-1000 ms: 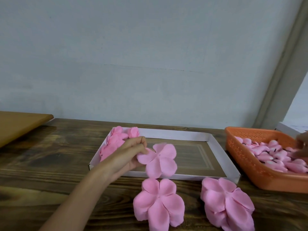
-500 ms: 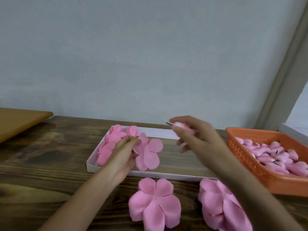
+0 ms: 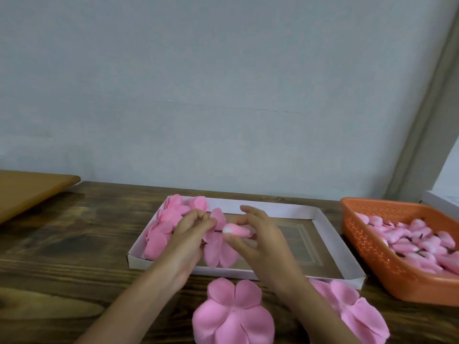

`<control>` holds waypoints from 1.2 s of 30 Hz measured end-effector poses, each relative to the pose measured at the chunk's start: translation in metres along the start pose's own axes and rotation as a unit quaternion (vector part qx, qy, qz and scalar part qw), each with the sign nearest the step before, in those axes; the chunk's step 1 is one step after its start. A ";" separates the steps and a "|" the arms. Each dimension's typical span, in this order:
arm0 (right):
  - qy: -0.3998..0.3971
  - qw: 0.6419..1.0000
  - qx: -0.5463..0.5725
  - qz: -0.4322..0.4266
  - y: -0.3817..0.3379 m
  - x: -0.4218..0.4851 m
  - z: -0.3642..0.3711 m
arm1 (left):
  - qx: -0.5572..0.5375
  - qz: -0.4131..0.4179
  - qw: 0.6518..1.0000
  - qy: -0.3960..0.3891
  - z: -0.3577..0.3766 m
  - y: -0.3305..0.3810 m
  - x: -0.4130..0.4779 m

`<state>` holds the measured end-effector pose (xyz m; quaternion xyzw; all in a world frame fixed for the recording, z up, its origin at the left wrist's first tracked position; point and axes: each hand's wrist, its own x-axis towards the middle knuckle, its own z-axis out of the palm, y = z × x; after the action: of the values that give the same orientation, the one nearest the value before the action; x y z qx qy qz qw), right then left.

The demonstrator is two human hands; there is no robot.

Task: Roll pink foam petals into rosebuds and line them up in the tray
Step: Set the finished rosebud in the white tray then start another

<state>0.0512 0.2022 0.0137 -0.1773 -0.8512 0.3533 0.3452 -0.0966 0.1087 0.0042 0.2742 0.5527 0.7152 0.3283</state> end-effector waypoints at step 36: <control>0.035 0.996 0.083 -0.009 0.005 -0.007 -0.023 | -0.025 0.007 0.999 0.046 -0.002 0.007 -0.002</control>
<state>0.0725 0.2126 0.0183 -0.1526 -0.8078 0.4132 0.3917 -0.0978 0.1047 0.0107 0.2368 0.5475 0.7426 0.3045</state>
